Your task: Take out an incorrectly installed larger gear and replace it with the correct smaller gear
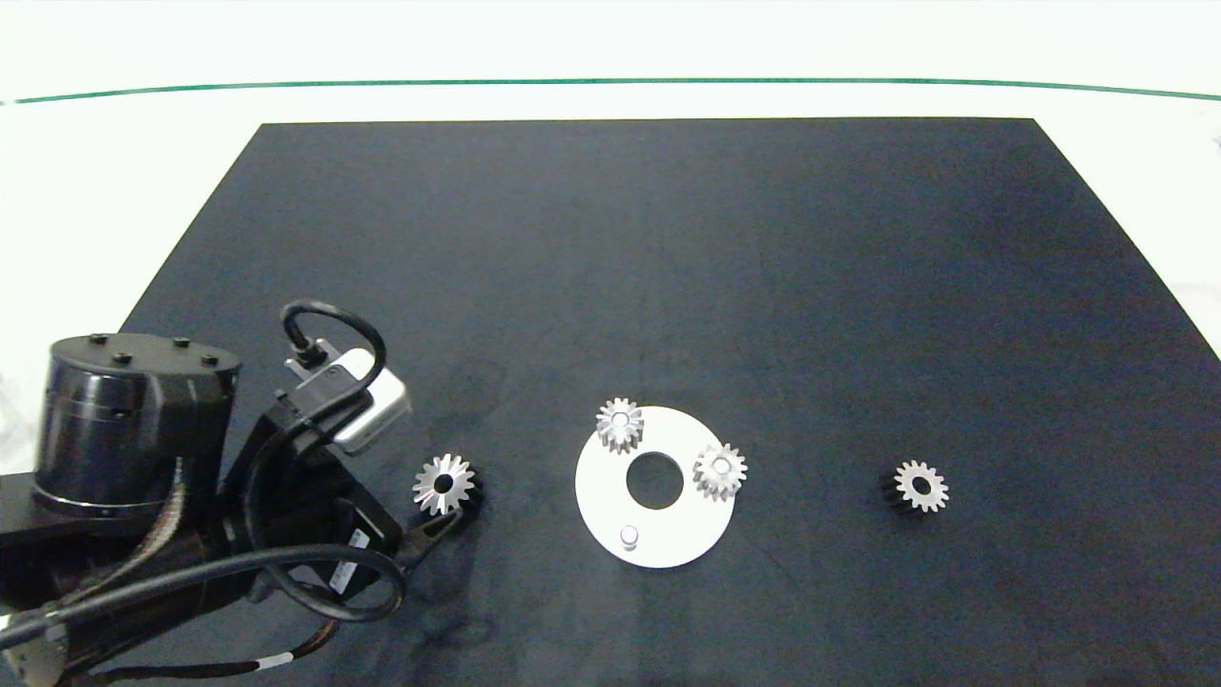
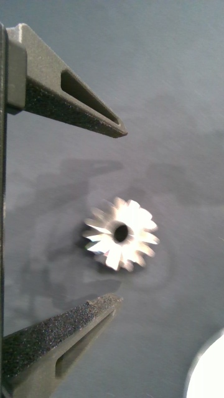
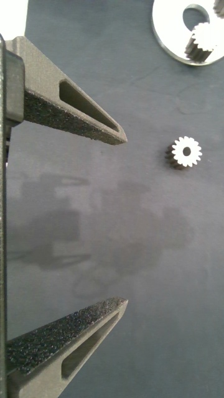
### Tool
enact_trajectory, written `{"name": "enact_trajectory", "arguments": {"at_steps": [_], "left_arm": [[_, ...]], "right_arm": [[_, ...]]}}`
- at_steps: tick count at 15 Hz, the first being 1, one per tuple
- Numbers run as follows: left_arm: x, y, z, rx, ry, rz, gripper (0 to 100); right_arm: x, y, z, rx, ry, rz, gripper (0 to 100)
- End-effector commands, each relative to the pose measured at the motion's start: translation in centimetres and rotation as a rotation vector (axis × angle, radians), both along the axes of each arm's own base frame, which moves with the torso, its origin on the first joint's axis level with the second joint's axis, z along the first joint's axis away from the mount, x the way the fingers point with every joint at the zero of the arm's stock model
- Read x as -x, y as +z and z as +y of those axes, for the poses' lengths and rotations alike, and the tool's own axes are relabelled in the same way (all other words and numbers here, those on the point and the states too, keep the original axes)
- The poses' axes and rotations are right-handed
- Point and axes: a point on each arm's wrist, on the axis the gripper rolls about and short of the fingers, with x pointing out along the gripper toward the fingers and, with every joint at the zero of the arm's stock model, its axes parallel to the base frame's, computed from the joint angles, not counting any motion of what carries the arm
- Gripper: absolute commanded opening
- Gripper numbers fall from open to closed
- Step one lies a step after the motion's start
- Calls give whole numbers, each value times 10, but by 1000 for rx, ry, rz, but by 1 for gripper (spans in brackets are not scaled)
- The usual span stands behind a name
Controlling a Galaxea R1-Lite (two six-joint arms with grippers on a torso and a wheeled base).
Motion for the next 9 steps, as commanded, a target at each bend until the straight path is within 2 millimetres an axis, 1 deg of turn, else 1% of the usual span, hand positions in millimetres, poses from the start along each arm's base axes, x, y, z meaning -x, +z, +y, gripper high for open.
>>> {"name": "enact_trajectory", "arguments": {"at_steps": [1, 3, 4, 7, 8, 9], "left_arm": [[29, 26, 34, 55, 101, -76, 100], [50, 36, 56, 70, 184, -111, 100], [60, 40, 64, 81, 215, -137, 100], [85, 54, 78, 182, 293, -231, 100], [91, 55, 81, 196, 313, -251, 100], [101, 54, 89, 195, 379, -273, 100]], "right_arm": [[-21, 5, 6, 20, 96, 88, 100], [-29, 11, 9, 39, 140, 105, 100], [-34, 11, 10, 69, 151, 116, 100], [-46, 10, 13, 122, 168, 154, 100], [-50, 10, 14, 126, 169, 165, 100], [-58, 9, 16, 129, 167, 178, 100]]}}
